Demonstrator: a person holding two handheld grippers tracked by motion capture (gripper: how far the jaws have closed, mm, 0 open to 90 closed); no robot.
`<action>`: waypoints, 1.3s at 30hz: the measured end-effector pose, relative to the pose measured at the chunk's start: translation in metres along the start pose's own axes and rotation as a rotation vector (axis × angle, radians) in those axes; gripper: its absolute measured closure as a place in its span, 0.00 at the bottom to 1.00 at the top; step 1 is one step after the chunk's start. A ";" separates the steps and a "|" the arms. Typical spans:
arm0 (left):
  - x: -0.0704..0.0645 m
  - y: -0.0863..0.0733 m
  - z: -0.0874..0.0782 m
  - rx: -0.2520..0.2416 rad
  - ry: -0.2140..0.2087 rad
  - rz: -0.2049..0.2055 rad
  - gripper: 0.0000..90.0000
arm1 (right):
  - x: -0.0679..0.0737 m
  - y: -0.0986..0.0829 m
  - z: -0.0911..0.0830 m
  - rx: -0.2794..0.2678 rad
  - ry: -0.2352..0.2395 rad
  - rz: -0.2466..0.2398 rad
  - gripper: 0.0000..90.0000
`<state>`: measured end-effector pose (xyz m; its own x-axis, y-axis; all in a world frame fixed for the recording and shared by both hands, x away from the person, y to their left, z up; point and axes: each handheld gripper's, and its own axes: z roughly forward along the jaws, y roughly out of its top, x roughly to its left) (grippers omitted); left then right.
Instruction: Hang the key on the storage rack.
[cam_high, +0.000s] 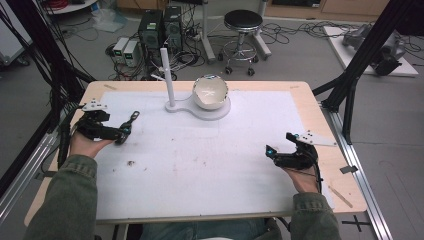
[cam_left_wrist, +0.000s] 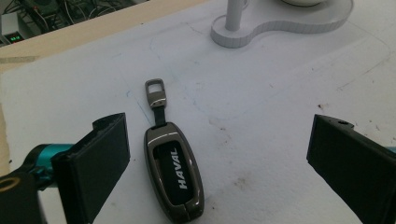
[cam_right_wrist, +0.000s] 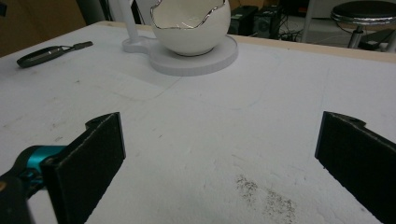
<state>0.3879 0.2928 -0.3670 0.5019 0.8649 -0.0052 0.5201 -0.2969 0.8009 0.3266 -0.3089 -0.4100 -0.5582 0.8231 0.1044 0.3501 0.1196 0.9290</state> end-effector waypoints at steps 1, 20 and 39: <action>0.000 0.000 0.000 0.000 0.000 0.000 0.07 | 0.000 0.000 0.000 0.001 -0.002 0.006 0.01; 0.024 0.036 0.030 0.138 0.010 0.007 0.07 | 0.000 0.000 0.000 0.000 0.000 -0.002 0.01; 0.048 0.044 0.074 0.292 0.048 0.026 0.07 | -0.001 0.000 0.002 0.008 -0.001 -0.010 0.01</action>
<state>0.4866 0.2914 -0.3765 0.4885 0.8713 0.0470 0.6878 -0.4176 0.5938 0.3286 -0.3084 -0.4108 -0.5610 0.8224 0.0947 0.3506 0.1324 0.9271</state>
